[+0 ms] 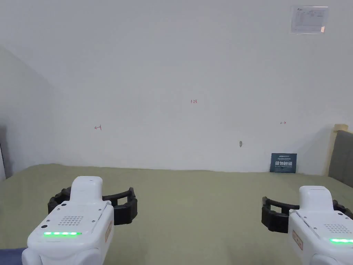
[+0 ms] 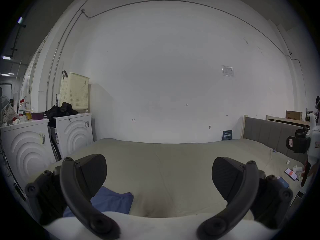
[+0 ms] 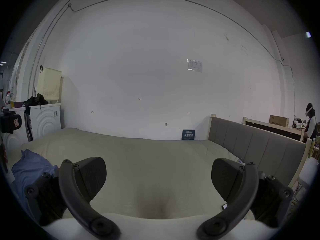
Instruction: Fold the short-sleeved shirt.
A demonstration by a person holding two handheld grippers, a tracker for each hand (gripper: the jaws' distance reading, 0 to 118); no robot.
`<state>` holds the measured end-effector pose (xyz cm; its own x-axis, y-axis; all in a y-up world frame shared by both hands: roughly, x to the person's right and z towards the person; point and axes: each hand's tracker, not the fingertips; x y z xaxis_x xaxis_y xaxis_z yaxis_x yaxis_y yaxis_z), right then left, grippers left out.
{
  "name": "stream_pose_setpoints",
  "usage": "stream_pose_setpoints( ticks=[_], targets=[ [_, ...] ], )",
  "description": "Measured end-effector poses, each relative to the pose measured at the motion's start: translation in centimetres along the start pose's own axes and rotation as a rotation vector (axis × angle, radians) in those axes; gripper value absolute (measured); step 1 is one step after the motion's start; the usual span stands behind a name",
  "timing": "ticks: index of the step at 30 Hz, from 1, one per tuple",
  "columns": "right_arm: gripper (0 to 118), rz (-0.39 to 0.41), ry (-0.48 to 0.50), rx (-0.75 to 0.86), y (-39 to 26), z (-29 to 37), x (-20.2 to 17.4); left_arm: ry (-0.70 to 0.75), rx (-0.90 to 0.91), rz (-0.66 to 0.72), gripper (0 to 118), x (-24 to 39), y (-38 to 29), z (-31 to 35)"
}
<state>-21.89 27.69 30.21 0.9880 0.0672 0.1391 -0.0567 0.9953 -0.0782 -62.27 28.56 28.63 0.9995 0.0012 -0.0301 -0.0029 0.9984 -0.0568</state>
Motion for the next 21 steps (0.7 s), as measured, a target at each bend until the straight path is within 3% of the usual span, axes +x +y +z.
stream_pose_setpoints(
  ticks=[21],
  targets=[
    [118,0.004,0.003,0.004,0.61,0.07,-0.11,0.001,-0.009,-0.006,118,0.11,0.51,-0.23]
  ],
)
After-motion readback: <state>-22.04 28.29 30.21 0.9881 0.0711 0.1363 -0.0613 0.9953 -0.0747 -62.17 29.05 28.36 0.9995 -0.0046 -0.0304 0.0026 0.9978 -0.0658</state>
